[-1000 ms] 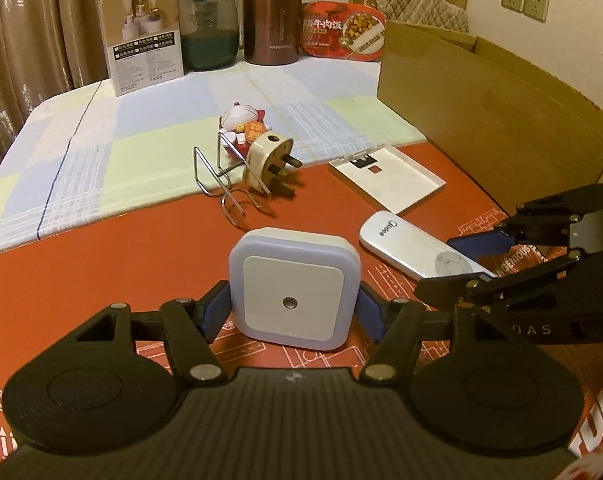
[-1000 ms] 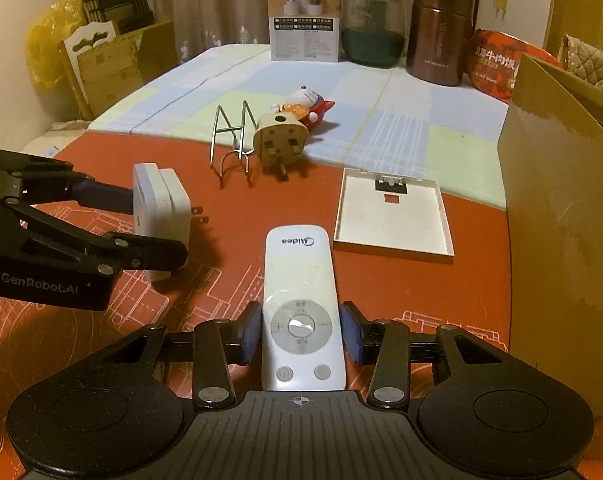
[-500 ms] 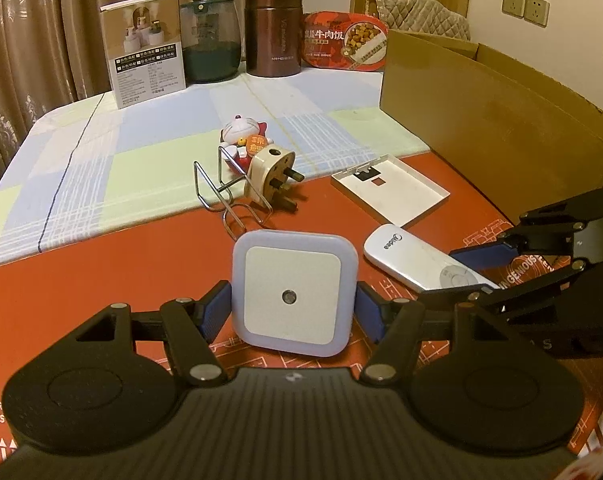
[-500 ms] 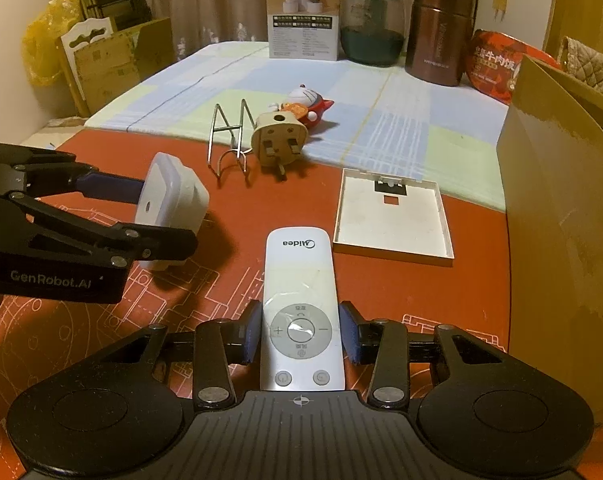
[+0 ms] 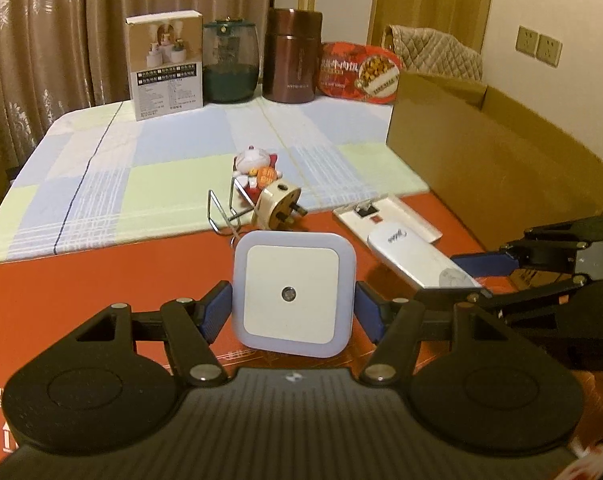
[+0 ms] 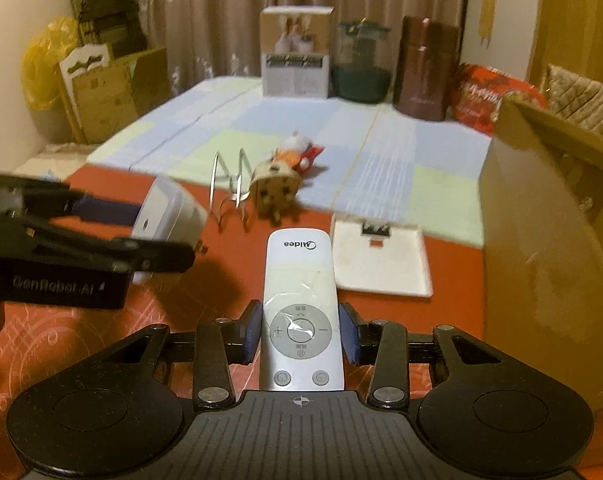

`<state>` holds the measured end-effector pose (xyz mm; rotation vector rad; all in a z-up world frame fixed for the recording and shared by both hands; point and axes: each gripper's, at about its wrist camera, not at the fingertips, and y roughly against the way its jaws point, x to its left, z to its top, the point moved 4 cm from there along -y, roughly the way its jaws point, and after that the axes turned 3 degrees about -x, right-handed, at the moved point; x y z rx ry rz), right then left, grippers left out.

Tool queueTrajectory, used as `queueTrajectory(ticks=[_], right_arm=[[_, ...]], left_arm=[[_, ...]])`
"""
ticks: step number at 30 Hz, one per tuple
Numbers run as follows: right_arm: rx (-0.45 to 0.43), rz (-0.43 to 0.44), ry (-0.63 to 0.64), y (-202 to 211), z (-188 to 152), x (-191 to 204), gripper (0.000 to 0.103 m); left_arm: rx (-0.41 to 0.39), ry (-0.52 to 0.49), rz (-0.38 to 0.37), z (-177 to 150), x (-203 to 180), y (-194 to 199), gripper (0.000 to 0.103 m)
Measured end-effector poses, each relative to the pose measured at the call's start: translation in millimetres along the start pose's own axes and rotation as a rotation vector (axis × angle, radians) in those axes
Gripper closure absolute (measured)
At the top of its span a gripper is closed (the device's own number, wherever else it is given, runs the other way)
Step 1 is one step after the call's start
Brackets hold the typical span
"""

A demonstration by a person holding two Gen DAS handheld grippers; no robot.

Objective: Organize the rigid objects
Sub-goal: 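Grasp the white square night light with the left tool while the right tool lifts the remote, then carry the night light and the remote over the cardboard box with both tools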

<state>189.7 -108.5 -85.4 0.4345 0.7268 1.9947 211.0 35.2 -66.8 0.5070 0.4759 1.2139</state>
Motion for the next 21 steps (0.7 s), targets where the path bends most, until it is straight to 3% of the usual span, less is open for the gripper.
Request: queueTrajectory(ticks=[10, 21], right_arm=[[-0.098, -0.027, -0.039, 38, 26, -10, 0.066], [-0.083, -0.029, -0.063, 53, 16, -14, 0.066]], left_arm=[[-0.064, 0.129, 0.02, 13, -10, 29, 0.042], [-0.043, 0.145, 0.029, 3, -20, 35, 0.042]])
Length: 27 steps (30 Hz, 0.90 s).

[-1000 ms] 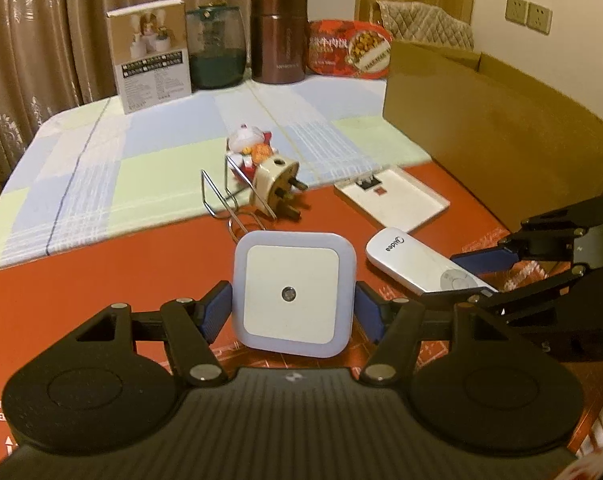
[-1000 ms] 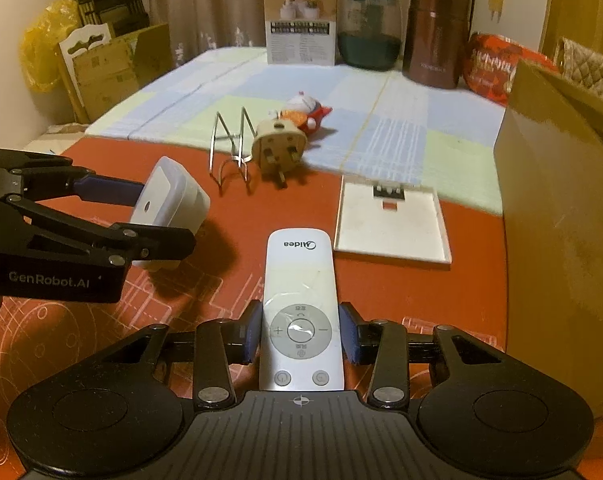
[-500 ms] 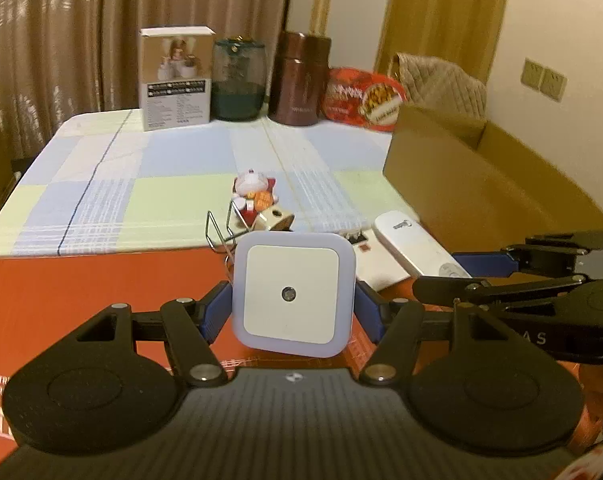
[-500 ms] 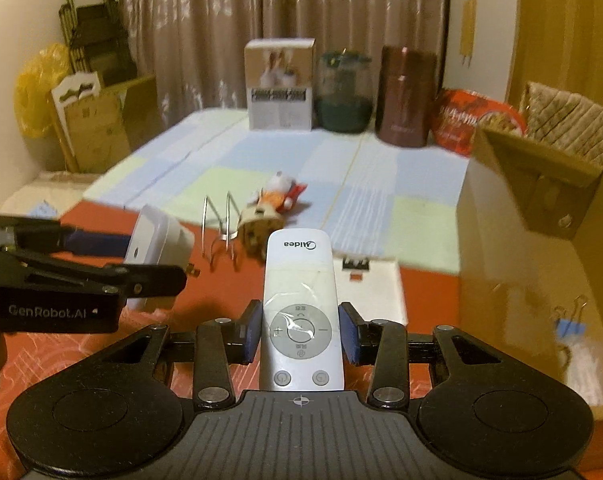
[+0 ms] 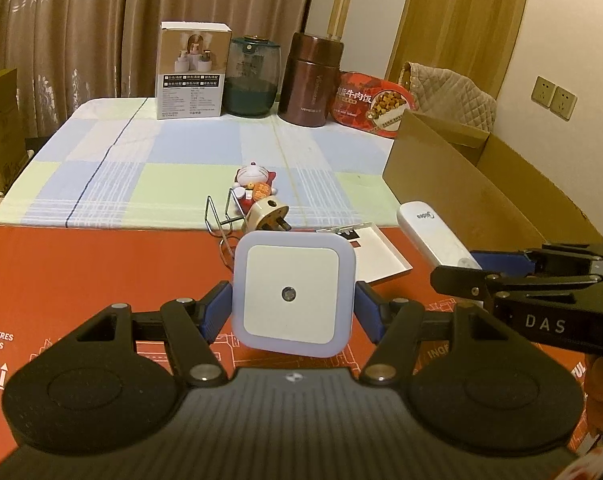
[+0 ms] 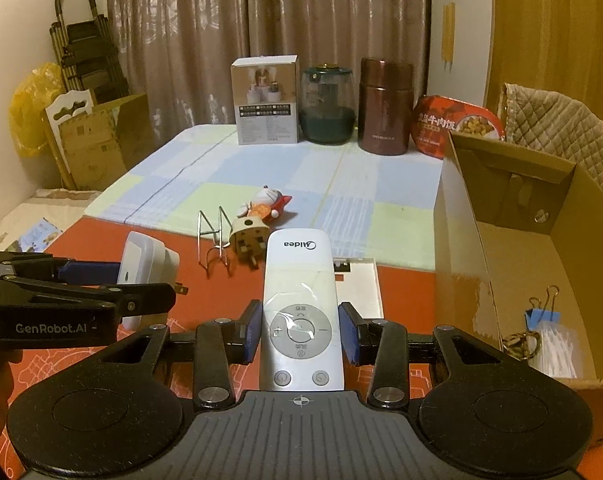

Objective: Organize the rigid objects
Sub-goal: 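Carry the night light and the remote over the cardboard box with both tools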

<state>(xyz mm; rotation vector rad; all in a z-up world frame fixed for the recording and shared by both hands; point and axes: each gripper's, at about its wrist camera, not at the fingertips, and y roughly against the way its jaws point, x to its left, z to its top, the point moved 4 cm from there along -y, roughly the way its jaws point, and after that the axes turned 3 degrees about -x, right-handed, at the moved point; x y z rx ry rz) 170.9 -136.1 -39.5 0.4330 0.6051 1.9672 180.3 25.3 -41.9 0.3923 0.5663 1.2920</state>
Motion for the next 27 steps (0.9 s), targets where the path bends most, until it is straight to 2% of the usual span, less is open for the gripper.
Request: queueTrajectory(ticks=[16, 21, 27], right_arm=[[-0.042, 0.0, 0.002, 8, 10, -1, 0.066], [-0.093, -0.033, 0.033, 19, 24, -8, 0.066], [-0.15, -0.085, 0.0, 38, 43, -31, 0.066]], left_arm=[[-0.021, -0.027, -0.005, 3, -5, 4, 0.042], [-0.047, -0.051, -0.02, 11, -14, 9, 0.042], [-0.087, -0.067, -0.049, 27, -31, 15, 0.042]])
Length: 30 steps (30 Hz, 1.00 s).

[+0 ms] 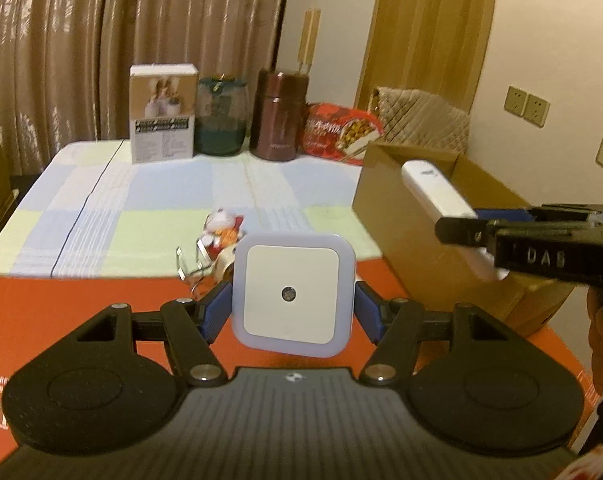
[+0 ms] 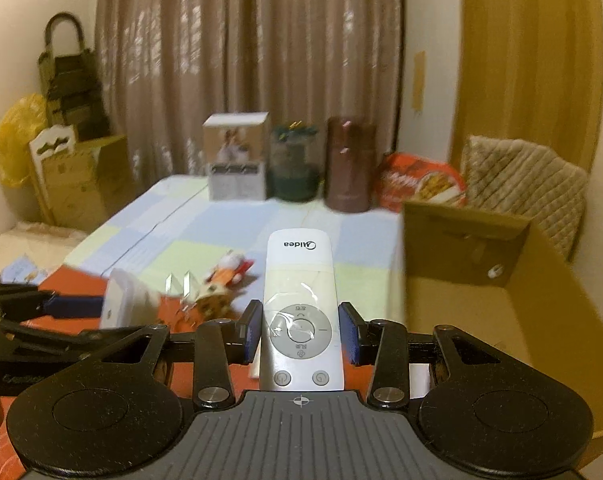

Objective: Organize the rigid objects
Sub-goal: 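Carry the night light and the remote over the cardboard box with both tools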

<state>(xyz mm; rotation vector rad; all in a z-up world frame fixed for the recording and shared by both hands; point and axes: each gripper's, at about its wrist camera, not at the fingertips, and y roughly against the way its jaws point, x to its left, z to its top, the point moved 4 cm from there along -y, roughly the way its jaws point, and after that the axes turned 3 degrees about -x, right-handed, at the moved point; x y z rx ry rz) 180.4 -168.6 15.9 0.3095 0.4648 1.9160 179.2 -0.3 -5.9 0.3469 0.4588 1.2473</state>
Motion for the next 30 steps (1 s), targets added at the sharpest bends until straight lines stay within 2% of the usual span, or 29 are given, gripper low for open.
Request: queueTrajectory(ticks=[4, 11, 18, 30], right_arm=[[-0.049, -0.05, -0.03, 13, 16, -25, 0.066], [-0.084, -0.144, -0.063, 34, 30, -76, 0.066], [-0.072, -0.221, -0.224, 43, 21, -137, 0.066], [-0.011, -0.253, -0.309, 44, -1, -184, 0.066]], left_arm=[[-0.026, 0.007, -0.018, 13, -14, 3, 0.042], [-0.065, 0.004, -0.081, 41, -54, -1, 0.042], [-0.087, -0.06, -0.157, 69, -106, -14, 0.042], [-0.037, -0.111, -0.22, 77, -162, -58, 0.042]])
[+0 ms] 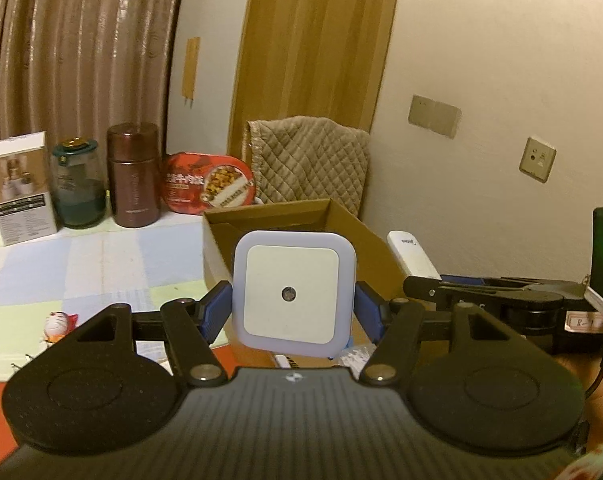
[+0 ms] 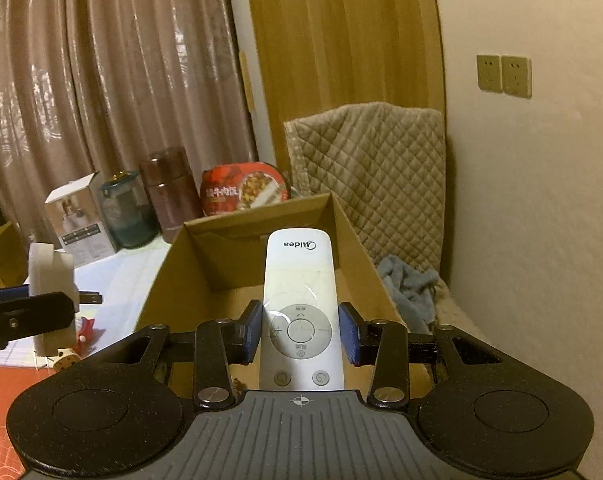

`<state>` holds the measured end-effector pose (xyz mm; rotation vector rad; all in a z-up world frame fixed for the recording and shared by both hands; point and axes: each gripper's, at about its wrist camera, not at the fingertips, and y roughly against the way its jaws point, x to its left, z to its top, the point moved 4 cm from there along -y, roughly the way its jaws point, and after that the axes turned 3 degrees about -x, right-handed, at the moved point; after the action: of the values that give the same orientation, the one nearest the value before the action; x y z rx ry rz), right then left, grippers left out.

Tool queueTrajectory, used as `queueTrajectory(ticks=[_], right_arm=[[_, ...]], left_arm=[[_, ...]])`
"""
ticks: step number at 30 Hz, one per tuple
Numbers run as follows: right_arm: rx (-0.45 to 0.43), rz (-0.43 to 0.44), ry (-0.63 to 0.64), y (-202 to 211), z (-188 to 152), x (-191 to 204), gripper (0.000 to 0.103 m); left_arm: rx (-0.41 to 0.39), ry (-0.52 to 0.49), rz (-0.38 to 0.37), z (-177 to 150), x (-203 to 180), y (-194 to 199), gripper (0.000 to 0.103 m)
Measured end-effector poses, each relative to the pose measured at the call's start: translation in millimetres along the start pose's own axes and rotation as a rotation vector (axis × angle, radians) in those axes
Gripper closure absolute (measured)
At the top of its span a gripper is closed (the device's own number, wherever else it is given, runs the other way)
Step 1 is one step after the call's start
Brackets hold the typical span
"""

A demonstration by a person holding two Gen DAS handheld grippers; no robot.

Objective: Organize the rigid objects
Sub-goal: 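Carry the night light and the remote over the cardboard box with both tools, then lower both items into the box and open the left tool to drop the night light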

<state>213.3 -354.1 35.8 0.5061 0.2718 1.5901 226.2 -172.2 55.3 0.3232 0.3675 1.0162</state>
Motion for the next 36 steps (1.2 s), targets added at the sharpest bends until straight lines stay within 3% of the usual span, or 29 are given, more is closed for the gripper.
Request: queueTrajectory(ticks=[12, 24, 36], right_arm=[[0.065, 0.018, -0.031, -14, -8, -7, 0.065], [0.158, 0.011, 0.007, -25, -23, -5, 0.065], [0.195, 0.007, 0.007, -29, -29, -6, 0.065]], left_arm=[[0.086, -0.062, -0.017, -12, -18, -41, 0.042], [0.147, -0.082, -0.029, -21, -25, -58, 0.042], [0.176, -0.099, -0.033, -22, -30, -70, 0.042]])
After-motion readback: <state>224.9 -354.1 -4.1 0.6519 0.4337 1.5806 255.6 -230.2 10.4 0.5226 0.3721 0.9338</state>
